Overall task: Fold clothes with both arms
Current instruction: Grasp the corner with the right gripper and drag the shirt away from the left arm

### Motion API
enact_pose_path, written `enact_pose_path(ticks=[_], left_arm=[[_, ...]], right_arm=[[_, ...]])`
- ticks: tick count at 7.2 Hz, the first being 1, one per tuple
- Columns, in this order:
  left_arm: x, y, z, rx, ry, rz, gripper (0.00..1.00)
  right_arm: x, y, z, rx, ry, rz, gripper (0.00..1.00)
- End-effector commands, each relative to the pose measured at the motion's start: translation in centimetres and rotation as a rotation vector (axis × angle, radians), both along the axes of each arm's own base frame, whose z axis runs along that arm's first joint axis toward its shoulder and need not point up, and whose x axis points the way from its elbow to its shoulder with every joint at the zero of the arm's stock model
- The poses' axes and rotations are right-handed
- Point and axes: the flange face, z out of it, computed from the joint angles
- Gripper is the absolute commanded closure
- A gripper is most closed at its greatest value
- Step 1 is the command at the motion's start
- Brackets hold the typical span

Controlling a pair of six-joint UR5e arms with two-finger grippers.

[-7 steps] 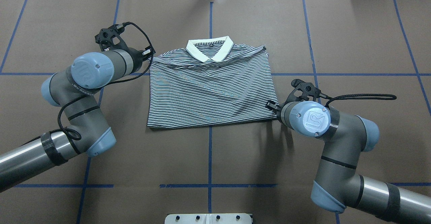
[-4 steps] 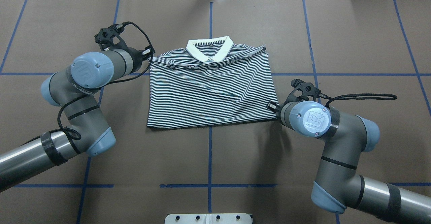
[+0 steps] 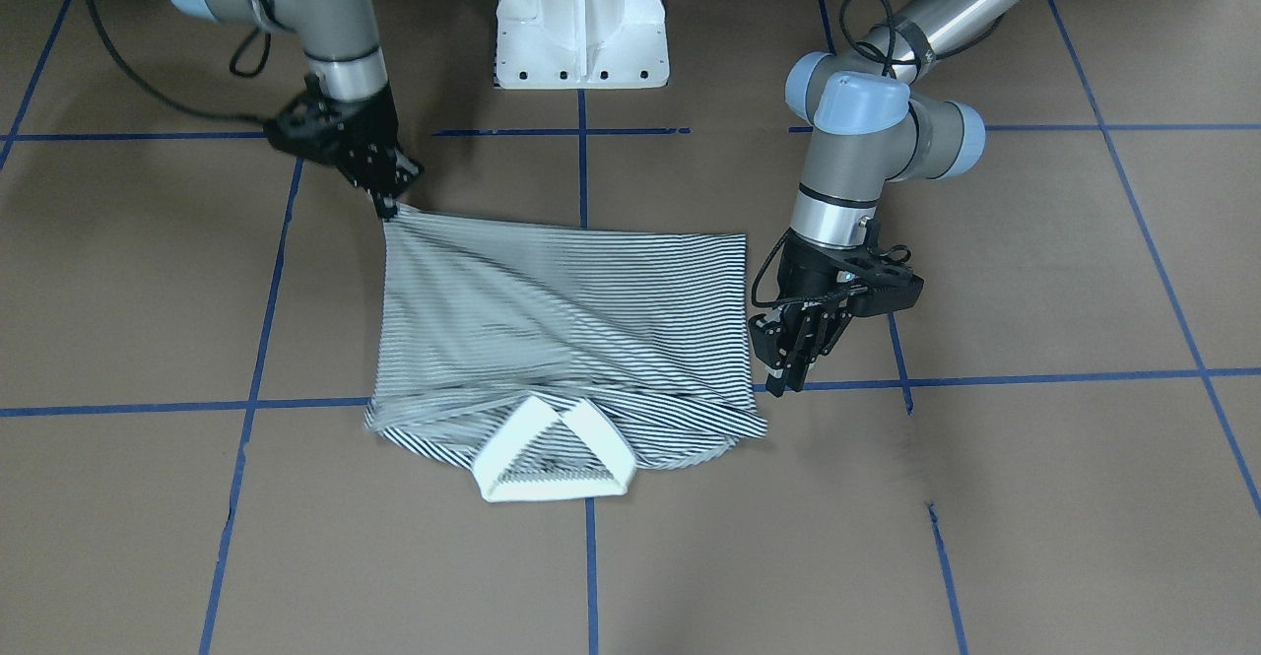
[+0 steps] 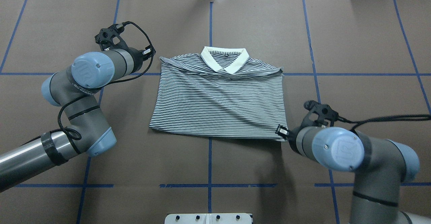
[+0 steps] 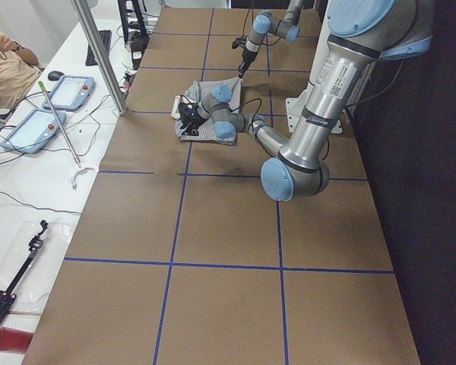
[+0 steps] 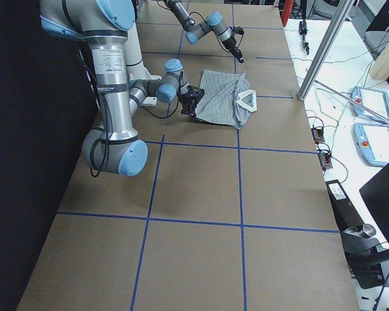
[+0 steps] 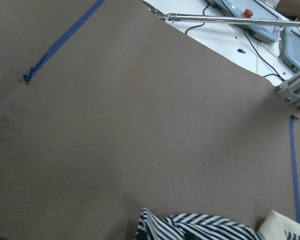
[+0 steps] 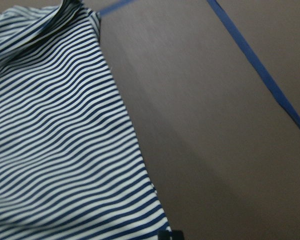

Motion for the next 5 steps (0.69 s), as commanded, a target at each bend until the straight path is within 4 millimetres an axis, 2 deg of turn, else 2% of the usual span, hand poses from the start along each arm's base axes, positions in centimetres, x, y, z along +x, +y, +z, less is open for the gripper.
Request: enact_pose_path(ticks=[1,2,3,4,5], left_arm=[[0.2,1.5,-0.7,-0.034,0.056,0.006,0.64],[-0.1,3.2,-2.2,-0.05,0.112,0.071,0.64],[-0.4,5.6,-1.9,-0.064,0.133,0.116,0.64],[-0.4,7.5,-1.6,-0.067,0.141,0.139,0.61],[0.6,11.0,-1.5,-0.128,0.146,0.171,0.56]], right_arm=[[2.6,12.8,-1.1,-0.105,-0.031,-0.16,1.0],[1.5,17.1,-1.0,-0.135,0.003,-0.219,0.98],[1.2,17.6,-1.0,-0.125,0.006,-0.218,0.01],[1.7,16.2,-0.6,-0.108,0.011,-0.148,0.0],[3.0,11.9,-1.3,-0.103,-0.01,-0.045,0.0]])
